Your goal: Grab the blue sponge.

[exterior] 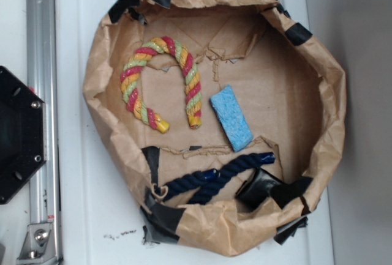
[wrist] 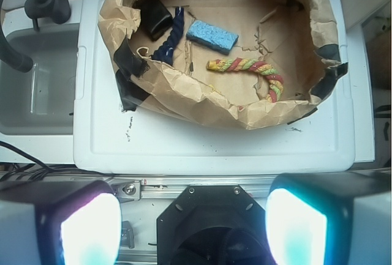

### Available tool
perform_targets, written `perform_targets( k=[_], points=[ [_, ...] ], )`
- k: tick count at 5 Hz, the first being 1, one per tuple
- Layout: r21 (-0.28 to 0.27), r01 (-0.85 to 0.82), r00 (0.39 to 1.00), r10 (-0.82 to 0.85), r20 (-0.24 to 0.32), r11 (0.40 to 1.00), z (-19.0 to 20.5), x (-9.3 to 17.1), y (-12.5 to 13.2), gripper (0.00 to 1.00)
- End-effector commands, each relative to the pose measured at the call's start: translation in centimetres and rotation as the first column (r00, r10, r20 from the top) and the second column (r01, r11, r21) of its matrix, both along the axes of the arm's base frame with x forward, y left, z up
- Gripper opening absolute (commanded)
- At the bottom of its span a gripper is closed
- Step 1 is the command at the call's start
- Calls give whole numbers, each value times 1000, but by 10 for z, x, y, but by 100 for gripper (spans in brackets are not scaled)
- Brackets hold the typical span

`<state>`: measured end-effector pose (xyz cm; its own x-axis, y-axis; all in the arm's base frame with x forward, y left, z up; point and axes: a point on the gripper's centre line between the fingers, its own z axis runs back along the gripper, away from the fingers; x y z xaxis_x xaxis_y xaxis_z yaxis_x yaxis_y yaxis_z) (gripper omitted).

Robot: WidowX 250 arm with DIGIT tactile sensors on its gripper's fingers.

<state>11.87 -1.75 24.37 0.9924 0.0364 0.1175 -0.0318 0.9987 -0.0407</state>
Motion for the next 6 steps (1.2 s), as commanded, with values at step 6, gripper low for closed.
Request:
perform_targets(
  k=[6],
  points=[
    [82,608,794,-604,-71,790,-165,155,1,100]
  ],
)
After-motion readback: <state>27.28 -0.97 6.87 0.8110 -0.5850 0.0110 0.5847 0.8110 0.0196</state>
